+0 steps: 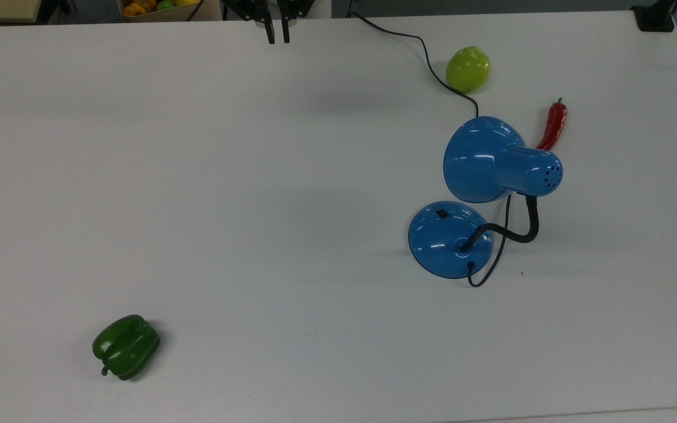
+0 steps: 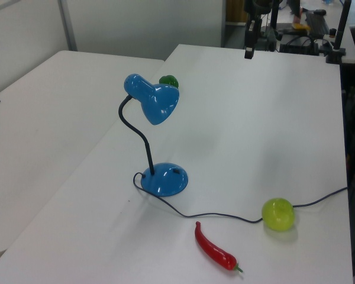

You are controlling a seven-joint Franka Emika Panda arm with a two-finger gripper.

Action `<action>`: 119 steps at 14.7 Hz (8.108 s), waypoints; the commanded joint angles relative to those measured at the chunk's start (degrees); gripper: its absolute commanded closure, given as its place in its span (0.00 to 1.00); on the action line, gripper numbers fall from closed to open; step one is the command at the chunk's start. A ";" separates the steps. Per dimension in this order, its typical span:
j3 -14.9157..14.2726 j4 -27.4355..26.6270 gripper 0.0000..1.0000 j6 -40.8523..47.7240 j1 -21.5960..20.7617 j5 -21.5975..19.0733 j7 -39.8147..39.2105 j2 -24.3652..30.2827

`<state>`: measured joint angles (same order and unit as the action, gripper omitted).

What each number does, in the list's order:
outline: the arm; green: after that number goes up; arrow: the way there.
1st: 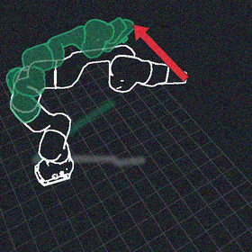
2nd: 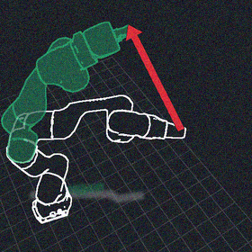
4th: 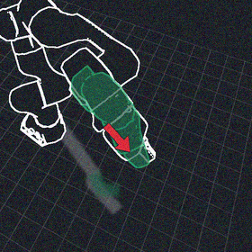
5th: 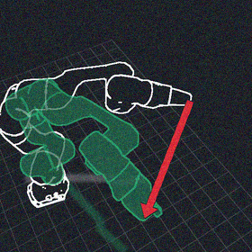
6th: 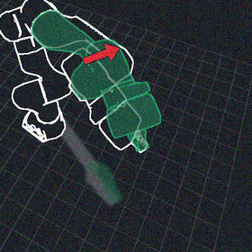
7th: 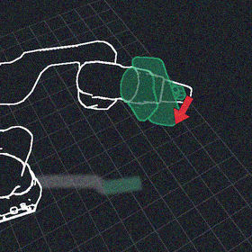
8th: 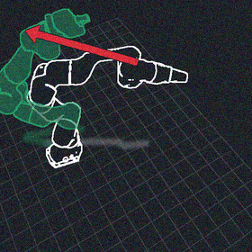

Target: Turn on desk lamp

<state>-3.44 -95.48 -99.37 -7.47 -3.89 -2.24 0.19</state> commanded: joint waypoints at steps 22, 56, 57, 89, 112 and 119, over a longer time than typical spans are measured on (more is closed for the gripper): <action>6.25 -10.70 1.00 -19.98 -3.87 -0.16 -0.22 -5.72; 10.47 -10.61 1.00 -59.71 -10.72 0.81 2.33 -25.50; 10.47 -10.35 1.00 -59.98 -10.81 0.81 2.33 -25.85; 10.38 -7.53 1.00 -62.61 -11.34 0.72 2.24 -29.81; 10.38 -7.53 1.00 -64.55 -11.43 1.60 2.24 -31.13; 10.47 -10.25 1.00 -63.41 -10.38 1.42 2.33 -26.48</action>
<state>7.35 -103.63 -162.66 -18.32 -3.40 -1.13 -29.12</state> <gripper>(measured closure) 0.991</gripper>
